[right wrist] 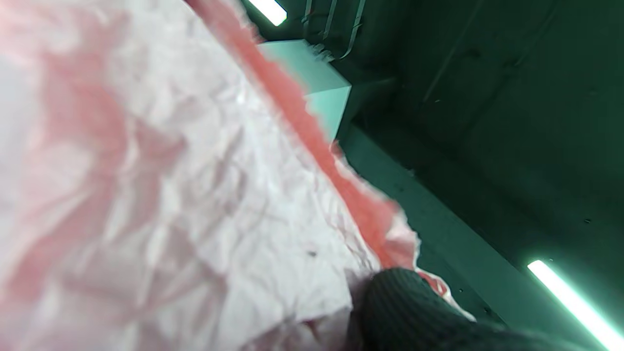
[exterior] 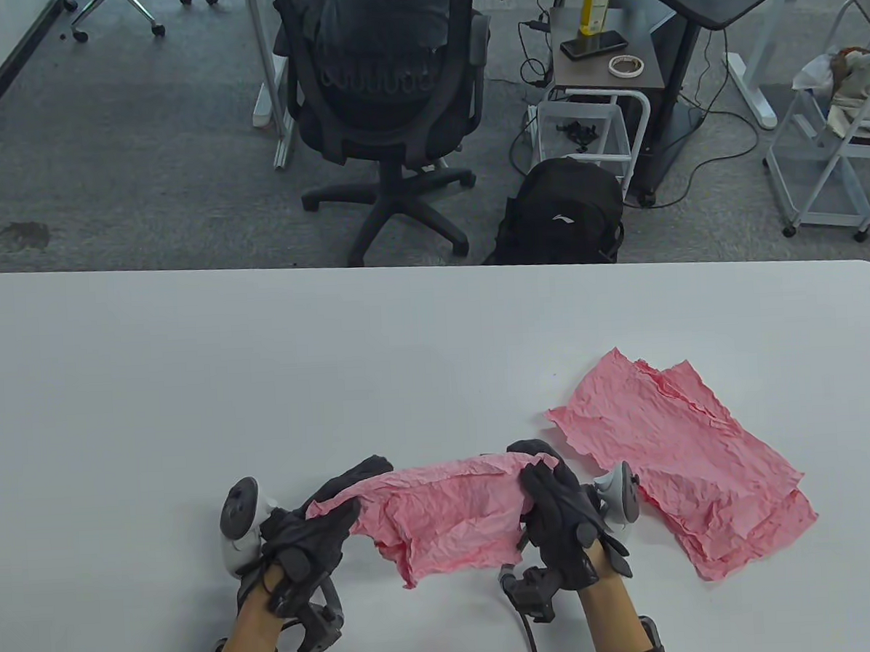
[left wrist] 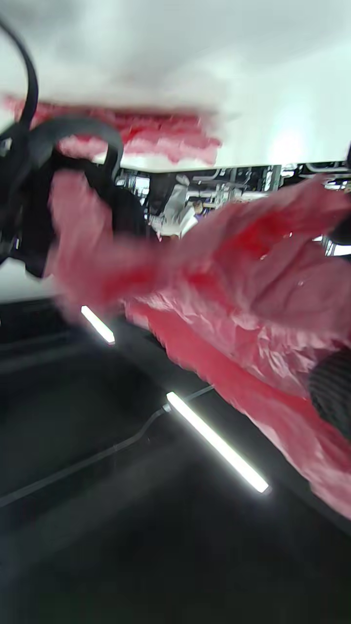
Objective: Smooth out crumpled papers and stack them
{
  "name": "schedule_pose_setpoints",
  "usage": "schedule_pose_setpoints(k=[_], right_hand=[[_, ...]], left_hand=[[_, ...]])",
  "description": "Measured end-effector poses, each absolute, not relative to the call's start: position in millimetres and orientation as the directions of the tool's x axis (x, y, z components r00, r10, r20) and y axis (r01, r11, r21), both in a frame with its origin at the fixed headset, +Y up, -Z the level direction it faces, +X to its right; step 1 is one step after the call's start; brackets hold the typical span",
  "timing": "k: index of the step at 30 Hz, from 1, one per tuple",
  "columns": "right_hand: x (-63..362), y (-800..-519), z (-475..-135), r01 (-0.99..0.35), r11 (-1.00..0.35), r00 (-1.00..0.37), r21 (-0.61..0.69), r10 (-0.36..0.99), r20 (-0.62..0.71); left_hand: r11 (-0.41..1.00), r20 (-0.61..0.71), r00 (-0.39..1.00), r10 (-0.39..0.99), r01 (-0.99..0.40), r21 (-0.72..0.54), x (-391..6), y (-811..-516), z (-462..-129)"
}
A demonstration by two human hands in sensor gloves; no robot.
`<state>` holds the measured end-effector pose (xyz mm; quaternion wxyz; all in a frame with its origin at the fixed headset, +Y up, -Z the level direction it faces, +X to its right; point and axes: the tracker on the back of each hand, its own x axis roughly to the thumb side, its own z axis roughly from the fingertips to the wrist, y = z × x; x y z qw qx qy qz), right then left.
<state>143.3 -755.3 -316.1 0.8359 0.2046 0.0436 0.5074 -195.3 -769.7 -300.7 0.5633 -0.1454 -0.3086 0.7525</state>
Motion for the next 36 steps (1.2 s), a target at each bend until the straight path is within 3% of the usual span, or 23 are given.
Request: schedule_pose_setpoints(k=[2, 7, 12, 14, 19, 21, 22, 24, 26, 30, 33, 36], right_hand=[[147.5, -759.2, -317.4, -0.875, 0.342, 0.406, 0.344, 0.904, 0.133], [156.9, -759.8, -318.6, -0.925, 0.281, 0.322, 0.256, 0.937, 0.134], [163.7, -757.0, -316.5, -0.973, 0.164, 0.186, 0.161, 0.973, 0.134], [168.6, -757.3, -315.9, -0.994, 0.078, 0.086, 0.076, 0.99, 0.111], [171.2, -762.2, -314.8, -0.998, -0.053, -0.053, 0.021, 0.998, 0.028], [171.5, -763.3, -314.5, -0.995, -0.093, -0.093, 0.027, 0.996, -0.008], [172.5, -764.8, -313.9, -0.993, -0.112, -0.113, 0.04, 0.993, -0.037], [171.4, -770.3, -314.3, -0.983, -0.168, -0.176, 0.076, 0.979, -0.106], [165.6, -773.7, -315.6, -0.951, -0.275, -0.295, 0.14, 0.944, -0.149], [153.1, -768.4, -311.9, -0.855, -0.506, -0.517, 0.116, 0.851, -0.092], [147.4, -759.7, -310.6, -0.741, -0.669, -0.669, 0.061, 0.743, 0.016], [146.2, -753.7, -307.6, -0.639, -0.768, -0.768, -0.039, 0.636, 0.078]], left_hand=[[-0.175, 0.126, -0.329, 0.936, -0.744, -0.645, -195.8, -769.0, -301.2], [-0.044, 0.189, -0.173, 0.967, -0.84, -0.541, -206.1, -768.0, -303.4], [0.105, 0.234, 0.028, 0.972, -0.941, -0.322, -225.5, -767.5, -303.5], [0.089, 0.232, 0.023, 0.972, -0.957, -0.275, -233.3, -767.1, -303.6], [-0.044, 0.171, -0.088, 0.981, -0.968, -0.246, -239.4, -769.9, -303.3], [0.031, 0.15, 0.011, 0.989, -0.991, -0.131, -243.9, -767.4, -300.7], [0.177, 0.152, 0.17, 0.974, -0.984, -0.031, -248.8, -763.7, -298.3], [0.486, 0.111, 0.487, 0.866, -0.873, 0.032, -254.6, -758.3, -296.9], [0.666, 0.065, 0.667, 0.742, -0.745, 0.031, -253.2, -758.1, -297.8], [0.832, 0.064, 0.836, 0.544, -0.548, 0.084, -238.7, -754.4, -291.2], [0.938, 0.084, 0.936, 0.341, -0.345, 0.032, -226.6, -741.9, -287.2], [0.951, 0.331, 0.895, 0.299, -0.308, -0.024, -208.3, -742.9, -285.1]])
